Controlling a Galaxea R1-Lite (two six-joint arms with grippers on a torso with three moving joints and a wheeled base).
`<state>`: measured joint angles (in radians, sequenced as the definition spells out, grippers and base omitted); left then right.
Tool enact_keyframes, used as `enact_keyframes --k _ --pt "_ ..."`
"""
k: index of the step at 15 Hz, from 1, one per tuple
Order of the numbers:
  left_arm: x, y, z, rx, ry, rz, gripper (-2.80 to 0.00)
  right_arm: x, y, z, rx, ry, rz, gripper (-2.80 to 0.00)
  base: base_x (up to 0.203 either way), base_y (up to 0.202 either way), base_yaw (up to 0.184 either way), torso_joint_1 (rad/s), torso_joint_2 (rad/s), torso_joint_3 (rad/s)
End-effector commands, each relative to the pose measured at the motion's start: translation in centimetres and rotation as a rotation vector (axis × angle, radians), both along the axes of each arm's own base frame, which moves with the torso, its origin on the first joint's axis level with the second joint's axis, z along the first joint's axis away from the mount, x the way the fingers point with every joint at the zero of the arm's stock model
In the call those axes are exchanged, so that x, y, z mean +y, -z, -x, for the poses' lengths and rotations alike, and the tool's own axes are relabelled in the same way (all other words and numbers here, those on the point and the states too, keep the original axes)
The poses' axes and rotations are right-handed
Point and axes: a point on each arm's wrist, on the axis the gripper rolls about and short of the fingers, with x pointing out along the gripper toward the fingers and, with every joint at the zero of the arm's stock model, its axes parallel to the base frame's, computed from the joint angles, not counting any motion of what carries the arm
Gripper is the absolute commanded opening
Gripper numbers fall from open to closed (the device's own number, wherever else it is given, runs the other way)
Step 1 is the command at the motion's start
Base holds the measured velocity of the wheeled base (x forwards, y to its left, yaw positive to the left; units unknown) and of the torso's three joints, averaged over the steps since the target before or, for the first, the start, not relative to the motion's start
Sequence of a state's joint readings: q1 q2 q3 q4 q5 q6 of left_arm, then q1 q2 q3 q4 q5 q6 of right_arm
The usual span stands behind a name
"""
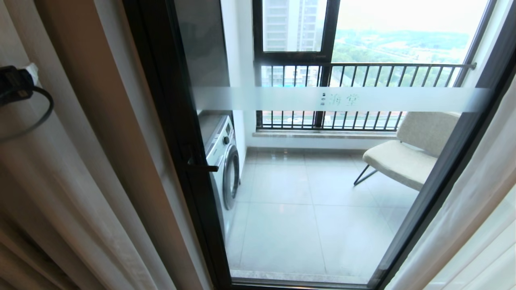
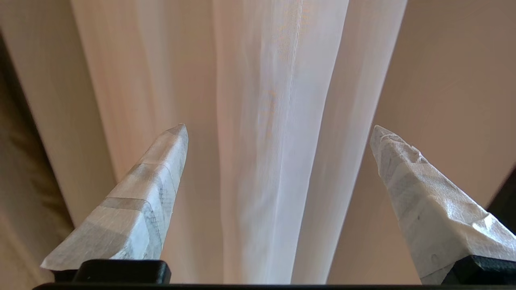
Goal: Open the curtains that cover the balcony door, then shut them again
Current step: Close the inner curtains on both sides
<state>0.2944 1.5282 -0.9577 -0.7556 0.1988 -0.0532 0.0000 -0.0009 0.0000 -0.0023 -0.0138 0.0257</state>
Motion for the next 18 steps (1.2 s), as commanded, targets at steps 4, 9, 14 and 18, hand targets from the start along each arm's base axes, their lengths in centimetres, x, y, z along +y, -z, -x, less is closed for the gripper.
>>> enact_keyframes --k 4,9,14,18 --pt "2.4 0.8 -4.4 -0.025 0.001 -0.015 0.0 0.0 0.0 0.0 0.0 0.0 0.0 -2.8 0.0 0.0 0.0 0.0 0.0 0.0" --pt "3.3 0.8 -6.2 -0.082 0.023 -0.037 0.0 0.0 0.0 0.0 0.0 0.0 0.0 -2.8 0.0 0.0 0.0 0.0 0.0 0.0" --pt "3.4 0.9 -7.0 -0.098 0.061 -0.051 -2.8 0.0 0.0 0.0 0.0 0.0 0.0 -2.8 0.0 0.0 0.0 0.0 0.0 0.0" --pt "3.2 0.8 -7.1 -0.104 0.067 -0.053 -2.8 0.0 0.0 0.0 0.0 0.0 0.0 -2.8 0.0 0.0 0.0 0.0 0.0 0.0"
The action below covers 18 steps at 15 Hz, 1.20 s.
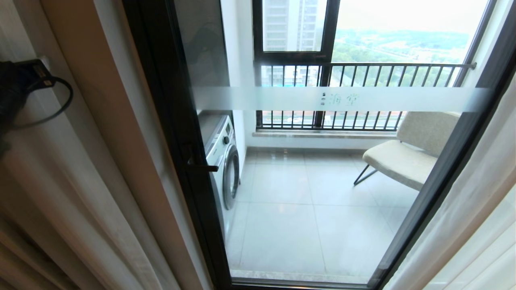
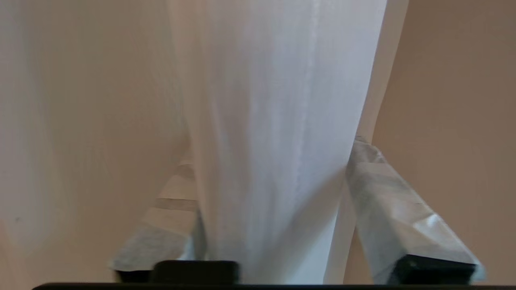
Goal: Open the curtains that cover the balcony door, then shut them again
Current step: Close the inner curtains on both sides
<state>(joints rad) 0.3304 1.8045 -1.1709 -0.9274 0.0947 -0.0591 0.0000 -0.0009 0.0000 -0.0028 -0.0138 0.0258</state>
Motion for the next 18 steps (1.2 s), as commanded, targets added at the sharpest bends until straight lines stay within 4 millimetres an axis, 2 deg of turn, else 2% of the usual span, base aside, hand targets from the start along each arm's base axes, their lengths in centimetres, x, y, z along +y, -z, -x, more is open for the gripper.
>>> enact_keyframes --k 1,7,14,18 --pt "0.0 -0.1 0.1 -0.007 0.0 -0.002 -2.8 0.0 0.0 0.0 0.001 0.0 0.0 -2.8 0.0 0.0 0.0 0.0 0.0 0.0" --pt "-1.1 -1.2 1.7 -0.03 0.013 -0.008 -2.8 0.0 0.0 0.0 0.001 0.0 0.0 -2.8 0.0 0.0 0.0 0.0 0.0 0.0" --pt "-4.6 -3.3 5.4 -0.08 0.082 -0.019 -2.8 0.0 0.0 0.0 0.001 0.0 0.0 -2.8 0.0 0.0 0.0 0.0 0.0 0.0" --pt "-5.9 -4.1 7.8 -0.103 0.104 -0.022 -2.8 0.0 0.0 0.0 0.001 0.0 0.0 -2.8 0.0 0.0 0.0 0.0 0.0 0.0"
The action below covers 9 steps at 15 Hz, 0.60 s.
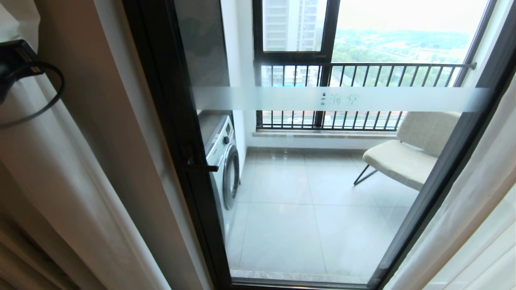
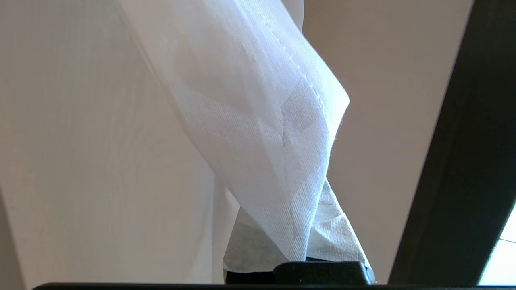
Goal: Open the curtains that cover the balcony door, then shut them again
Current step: Close the inner curtains on both sides
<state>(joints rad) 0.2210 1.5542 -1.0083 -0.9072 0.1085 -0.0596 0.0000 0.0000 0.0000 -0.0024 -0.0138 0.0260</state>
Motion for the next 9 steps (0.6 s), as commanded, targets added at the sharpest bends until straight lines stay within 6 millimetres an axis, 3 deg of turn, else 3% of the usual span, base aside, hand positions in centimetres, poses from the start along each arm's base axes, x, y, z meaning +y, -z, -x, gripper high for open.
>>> enact_keyframes --k 1,6,9 --pt "-0.9 -1.2 2.3 -0.036 0.013 -0.007 -2.8 0.0 0.0 0.0 -0.001 0.0 0.0 -2.8 0.0 0.0 0.0 0.0 0.0 0.0" --pt "-1.8 -2.4 5.1 -0.03 0.027 -0.008 -2.8 0.0 0.0 0.0 -0.001 0.0 0.0 -2.8 0.0 0.0 0.0 0.0 0.0 0.0" --pt "-2.5 -2.9 5.8 -0.05 0.055 -0.011 -2.8 0.0 0.0 0.0 -0.001 0.0 0.0 -2.8 0.0 0.0 0.0 0.0 0.0 0.0"
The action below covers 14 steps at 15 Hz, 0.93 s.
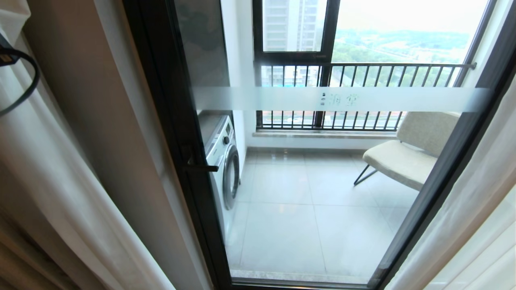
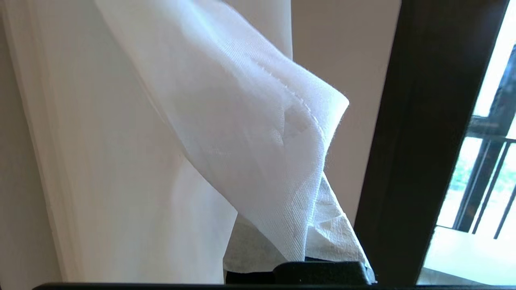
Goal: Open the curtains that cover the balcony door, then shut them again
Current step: Close the inner curtains on both sides
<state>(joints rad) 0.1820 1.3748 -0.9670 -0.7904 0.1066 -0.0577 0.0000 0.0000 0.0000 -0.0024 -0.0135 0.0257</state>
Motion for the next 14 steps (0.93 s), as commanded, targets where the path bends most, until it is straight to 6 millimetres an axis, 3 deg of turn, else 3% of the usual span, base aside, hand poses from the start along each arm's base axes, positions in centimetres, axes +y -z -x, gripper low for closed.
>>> enact_keyframes --k 1,7,14 --pt "-0.8 -0.8 1.0 -0.036 0.028 -0.005 -2.8 0.0 0.0 0.0 -0.001 0.0 0.0 -2.8 0.0 0.0 0.0 0.0 0.0 0.0" --pt "-3.2 -0.5 2.7 0.022 0.139 -0.001 -2.8 0.0 0.0 0.0 -0.001 0.0 0.0 -2.8 0.0 0.0 0.0 0.0 0.0 0.0" --pt "-6.6 -0.3 2.9 0.045 0.301 -0.022 -2.8 0.0 0.0 0.0 -0.001 0.0 0.0 -2.8 0.0 0.0 0.0 0.0 0.0 0.0"
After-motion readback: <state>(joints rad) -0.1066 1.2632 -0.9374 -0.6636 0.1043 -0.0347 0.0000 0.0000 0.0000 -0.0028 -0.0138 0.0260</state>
